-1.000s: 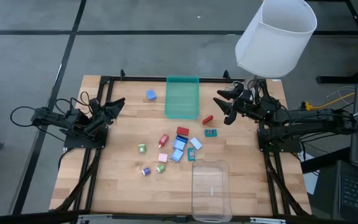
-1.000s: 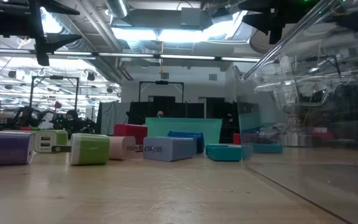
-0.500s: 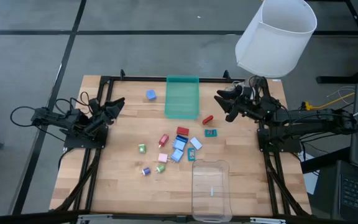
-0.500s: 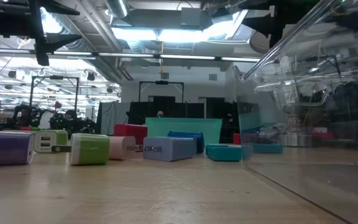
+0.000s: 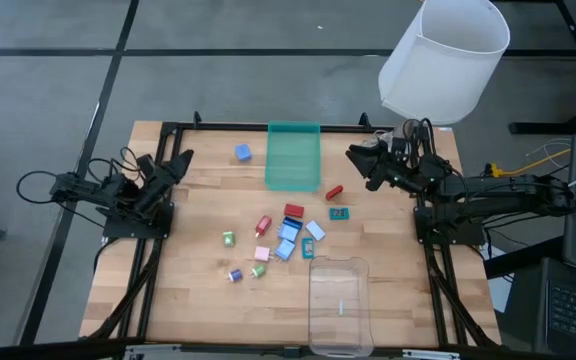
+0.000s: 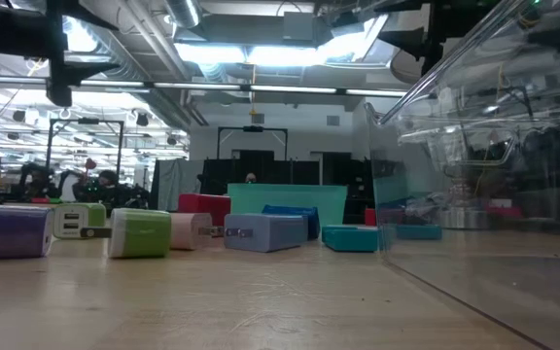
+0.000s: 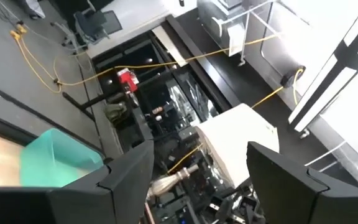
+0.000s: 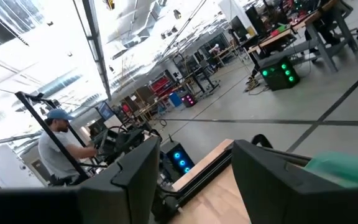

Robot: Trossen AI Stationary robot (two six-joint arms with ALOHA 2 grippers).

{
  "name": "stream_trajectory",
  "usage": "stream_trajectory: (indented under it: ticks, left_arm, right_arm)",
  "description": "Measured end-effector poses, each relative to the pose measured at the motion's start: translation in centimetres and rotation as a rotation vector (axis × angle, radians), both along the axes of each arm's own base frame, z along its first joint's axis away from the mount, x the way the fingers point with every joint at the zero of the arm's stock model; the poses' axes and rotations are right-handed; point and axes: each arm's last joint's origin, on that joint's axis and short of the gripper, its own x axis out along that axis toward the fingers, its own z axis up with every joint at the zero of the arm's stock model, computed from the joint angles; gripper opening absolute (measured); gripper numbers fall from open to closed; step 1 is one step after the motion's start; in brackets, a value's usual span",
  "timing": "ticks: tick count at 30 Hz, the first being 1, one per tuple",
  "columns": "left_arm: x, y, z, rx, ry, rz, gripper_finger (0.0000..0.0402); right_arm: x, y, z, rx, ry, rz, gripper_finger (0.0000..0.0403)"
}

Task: Pick & Place Office items
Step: Put the red charger adapter into the green bin

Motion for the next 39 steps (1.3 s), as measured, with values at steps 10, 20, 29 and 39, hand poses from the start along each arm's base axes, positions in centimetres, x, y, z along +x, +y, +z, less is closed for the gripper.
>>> stream_trajectory:
  ticks: [10,20,29,39]
  left_arm:
    - [-0.1,0.1,-0.1,0.016,0.054,0.057,0.0251]
    - [-0.1,0.1,0.0,-0.001,0.026,0.042,0.0251]
    - [0.0,-0.1,0.1,0.031,0.009,-0.018,0.0251]
    - [1.6,-0.7,3.6,0.217,0.303,-0.168,0.0251]
  right_arm:
    - [0.0,-0.1,0.0,0.034,-0.013,-0.023,0.0201]
    - [0.0,-0.1,-0.1,0.033,-0.005,-0.019,0.0201]
    - [0.0,0.0,-0.2,0.116,-0.034,0.022,0.02]
    - [0.5,0.3,0.7,0.136,-0.028,0.134,0.02]
